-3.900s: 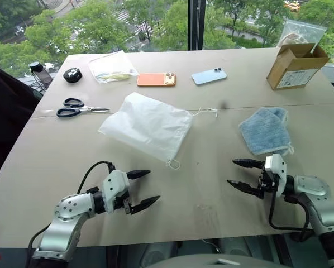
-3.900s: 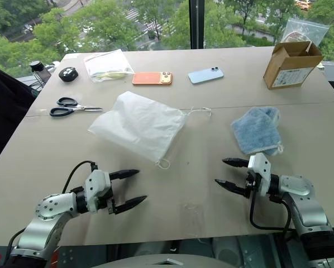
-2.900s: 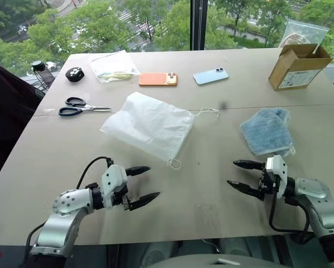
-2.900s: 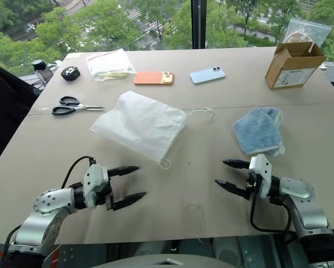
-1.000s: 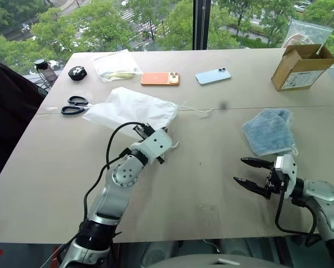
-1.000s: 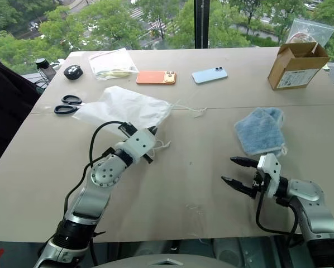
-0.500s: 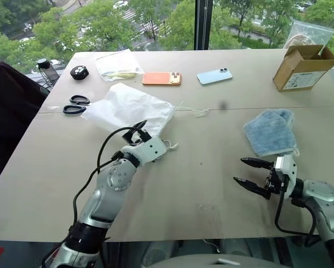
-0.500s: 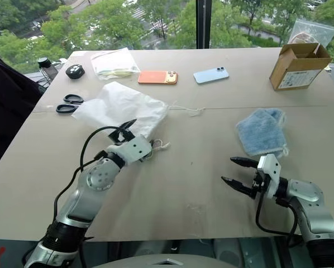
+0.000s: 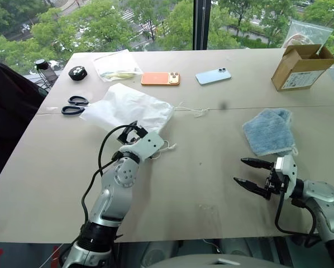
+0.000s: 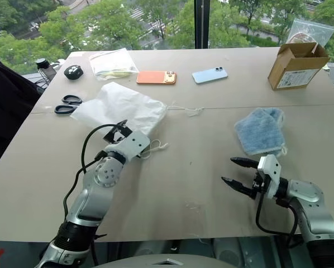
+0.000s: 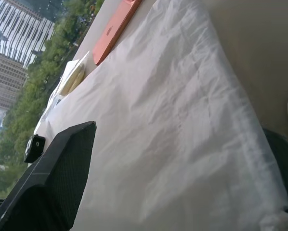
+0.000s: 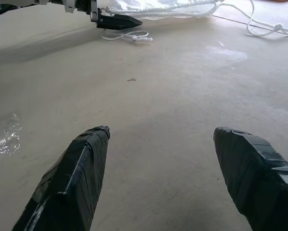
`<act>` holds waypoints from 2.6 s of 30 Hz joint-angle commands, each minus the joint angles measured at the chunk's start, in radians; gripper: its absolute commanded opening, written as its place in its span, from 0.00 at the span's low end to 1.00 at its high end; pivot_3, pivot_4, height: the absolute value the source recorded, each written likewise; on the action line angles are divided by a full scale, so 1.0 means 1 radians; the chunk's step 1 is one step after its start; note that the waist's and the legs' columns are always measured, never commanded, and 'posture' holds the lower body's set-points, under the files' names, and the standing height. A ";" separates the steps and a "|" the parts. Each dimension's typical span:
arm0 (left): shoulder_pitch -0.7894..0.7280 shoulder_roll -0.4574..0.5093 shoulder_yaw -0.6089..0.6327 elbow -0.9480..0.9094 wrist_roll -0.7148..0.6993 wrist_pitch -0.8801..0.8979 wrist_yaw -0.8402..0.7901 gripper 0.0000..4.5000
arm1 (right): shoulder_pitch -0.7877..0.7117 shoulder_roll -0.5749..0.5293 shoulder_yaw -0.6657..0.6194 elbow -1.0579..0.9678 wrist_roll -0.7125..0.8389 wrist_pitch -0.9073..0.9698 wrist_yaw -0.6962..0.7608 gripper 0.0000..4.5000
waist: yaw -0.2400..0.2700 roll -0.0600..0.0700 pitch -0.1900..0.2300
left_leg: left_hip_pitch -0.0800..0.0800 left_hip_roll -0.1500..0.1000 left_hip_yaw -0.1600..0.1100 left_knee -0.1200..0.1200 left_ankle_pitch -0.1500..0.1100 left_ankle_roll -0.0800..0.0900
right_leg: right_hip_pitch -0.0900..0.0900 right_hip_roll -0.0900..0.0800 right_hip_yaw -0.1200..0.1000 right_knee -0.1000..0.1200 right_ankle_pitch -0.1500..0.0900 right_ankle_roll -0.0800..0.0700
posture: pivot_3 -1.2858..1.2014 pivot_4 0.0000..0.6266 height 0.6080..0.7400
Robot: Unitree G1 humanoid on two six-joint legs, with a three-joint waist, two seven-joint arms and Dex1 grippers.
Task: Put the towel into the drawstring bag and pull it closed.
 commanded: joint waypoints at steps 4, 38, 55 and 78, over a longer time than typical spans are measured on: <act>0.003 -0.013 0.023 -0.061 0.012 0.020 0.020 0.99 | -0.012 0.002 -0.013 -0.001 0.007 -0.020 0.006 0.82 | 0.000 0.000 0.000 | 0.000 0.000 0.000 0.000 0.000 0.000 | 0.000 0.000 0.000 0.000 0.000 0.000 | 0.52 0.24 1.00; -0.098 0.004 0.322 -0.007 -0.628 -0.156 -0.238 0.01 | -0.031 0.007 -0.004 -0.002 0.000 -0.011 -0.009 0.82 | -0.001 0.000 0.000 | 0.000 0.000 0.000 0.001 0.002 -0.004 | 0.000 0.000 0.000 0.000 0.000 0.000 | 0.52 0.24 1.00; -0.147 0.148 0.244 0.258 -0.745 -0.511 -0.500 0.51 | 0.010 0.007 -0.011 -0.044 0.005 -0.006 -0.034 0.82 | -0.003 0.000 0.000 | 0.000 0.000 0.001 0.001 0.002 -0.004 | 0.000 0.000 0.001 0.000 0.000 0.000 | 0.52 0.24 1.00; -0.227 0.167 0.091 0.537 -0.514 -0.737 -0.439 0.51 | 0.012 0.028 -0.014 -0.068 0.009 -0.005 -0.080 0.82 | -0.001 0.000 0.000 | 0.000 0.000 0.001 0.001 0.000 -0.001 | 0.000 0.000 0.001 0.001 0.000 0.000 | 0.52 0.24 1.00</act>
